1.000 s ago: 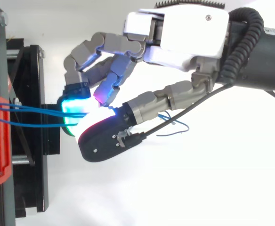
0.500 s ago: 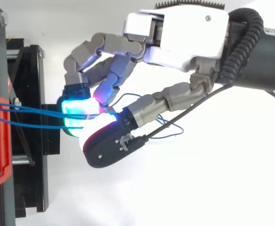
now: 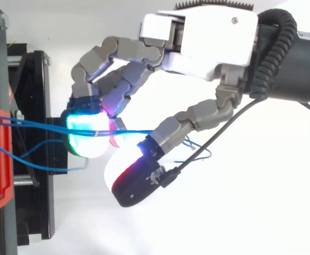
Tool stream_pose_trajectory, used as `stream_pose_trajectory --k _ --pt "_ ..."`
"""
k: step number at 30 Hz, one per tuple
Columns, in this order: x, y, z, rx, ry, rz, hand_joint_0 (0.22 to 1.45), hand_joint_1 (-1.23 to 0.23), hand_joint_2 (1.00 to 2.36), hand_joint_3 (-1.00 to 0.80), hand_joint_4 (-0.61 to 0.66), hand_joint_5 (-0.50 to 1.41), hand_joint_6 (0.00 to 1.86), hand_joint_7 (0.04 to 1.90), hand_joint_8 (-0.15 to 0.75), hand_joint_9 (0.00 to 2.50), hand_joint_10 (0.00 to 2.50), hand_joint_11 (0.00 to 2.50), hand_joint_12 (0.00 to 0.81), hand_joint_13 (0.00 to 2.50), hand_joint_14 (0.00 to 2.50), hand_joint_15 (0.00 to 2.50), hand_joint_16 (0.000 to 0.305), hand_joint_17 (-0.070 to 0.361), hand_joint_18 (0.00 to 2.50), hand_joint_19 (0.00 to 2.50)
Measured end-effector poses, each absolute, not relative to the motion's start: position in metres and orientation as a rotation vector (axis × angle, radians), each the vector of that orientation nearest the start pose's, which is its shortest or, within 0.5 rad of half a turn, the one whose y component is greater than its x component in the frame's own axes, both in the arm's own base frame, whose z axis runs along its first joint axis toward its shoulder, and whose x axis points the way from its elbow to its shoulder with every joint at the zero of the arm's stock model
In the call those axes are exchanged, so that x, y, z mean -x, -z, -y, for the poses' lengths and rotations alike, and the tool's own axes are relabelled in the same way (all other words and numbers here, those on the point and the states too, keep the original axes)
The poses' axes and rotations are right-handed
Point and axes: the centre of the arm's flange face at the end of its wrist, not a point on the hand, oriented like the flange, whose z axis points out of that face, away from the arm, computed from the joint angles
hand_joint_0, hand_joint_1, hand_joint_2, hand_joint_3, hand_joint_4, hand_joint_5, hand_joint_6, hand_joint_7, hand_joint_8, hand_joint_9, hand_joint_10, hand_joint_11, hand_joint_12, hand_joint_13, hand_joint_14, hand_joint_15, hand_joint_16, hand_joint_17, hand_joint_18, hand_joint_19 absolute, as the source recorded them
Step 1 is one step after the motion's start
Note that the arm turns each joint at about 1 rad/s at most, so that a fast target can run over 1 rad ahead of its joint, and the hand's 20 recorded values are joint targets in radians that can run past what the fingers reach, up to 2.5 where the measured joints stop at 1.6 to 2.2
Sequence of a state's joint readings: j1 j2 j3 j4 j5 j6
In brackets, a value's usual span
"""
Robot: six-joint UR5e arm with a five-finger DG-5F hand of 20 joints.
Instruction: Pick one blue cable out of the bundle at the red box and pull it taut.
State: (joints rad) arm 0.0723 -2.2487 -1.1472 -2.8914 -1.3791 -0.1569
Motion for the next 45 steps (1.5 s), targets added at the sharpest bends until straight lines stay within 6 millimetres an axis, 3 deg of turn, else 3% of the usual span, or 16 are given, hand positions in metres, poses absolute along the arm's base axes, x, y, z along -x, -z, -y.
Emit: stream_pose_trajectory --k 7,10,20,24,29,37,39,41,45 --pt "-0.7528 -0.2951 0.0979 -1.155 -1.003 -1.2 0.52 -0.59 1.0 -0.5 0.12 -0.18 0.9 0.99 0.329 1.02 0.01 1.27 0.378 0.56 0.01 0.32 0.058 0.13 0.47 0.28" --pt "-0.7527 -0.2954 0.0981 -1.155 -1.002 -1.2 0.58 -0.57 1.0 -0.47 0.12 -0.18 0.9 1.04 0.318 1.02 0.01 1.29 0.362 0.54 0.01 0.33 0.055 0.123 0.44 0.31" --pt "-0.7526 -0.2948 0.098 -1.156 -1.001 -1.202 0.59 -0.61 1.01 -0.29 0.15 -0.17 0.91 1.05 0.331 1.02 0.01 1.29 0.363 0.54 0.01 0.32 0.054 0.121 0.44 0.32" --pt "-0.7526 -0.295 0.0979 -1.156 -1.002 -1.201 0.61 -0.7 1.01 -0.26 0.17 -0.17 0.91 1.03 0.332 1.02 0.01 1.32 0.366 0.56 0.01 0.33 0.054 0.122 0.46 0.3" --pt "-0.7526 -0.2949 0.0978 -1.156 -1.002 -1.201 0.69 -0.84 1.01 -0.36 0.14 -0.17 0.91 1.07 0.333 1.03 0.01 1.33 0.367 0.58 0.01 0.31 0.054 0.121 0.5 0.25" --pt "-0.7527 -0.295 0.0973 -1.155 -1.003 -1.201 0.79 -0.9 1.0 -0.5 0.03 -0.18 0.91 1.05 0.317 1.01 0.01 1.32 0.358 0.58 0.01 0.29 0.054 0.121 0.52 0.2" --pt "-0.7527 -0.295 0.0972 -1.155 -1.003 -1.202 0.78 -0.9 1.0 -0.5 0.06 -0.18 0.91 1.01 0.316 1.01 0.01 1.33 0.356 0.58 0.01 0.29 0.054 0.121 0.52 0.2" --pt "-0.7528 -0.2951 0.0972 -1.155 -1.003 -1.201 0.71 -0.91 1.0 -0.5 0.14 -0.17 0.91 1.01 0.318 1.02 0.01 1.31 0.357 0.58 0.01 0.3 0.054 0.121 0.52 0.22" --pt "-0.7527 -0.2953 0.0972 -1.155 -1.003 -1.201 0.55 -0.83 1.0 -0.5 0.17 -0.17 0.9 1.02 0.335 1.02 0.01 1.32 0.37 0.58 0.01 0.32 0.055 0.125 0.5 0.26"
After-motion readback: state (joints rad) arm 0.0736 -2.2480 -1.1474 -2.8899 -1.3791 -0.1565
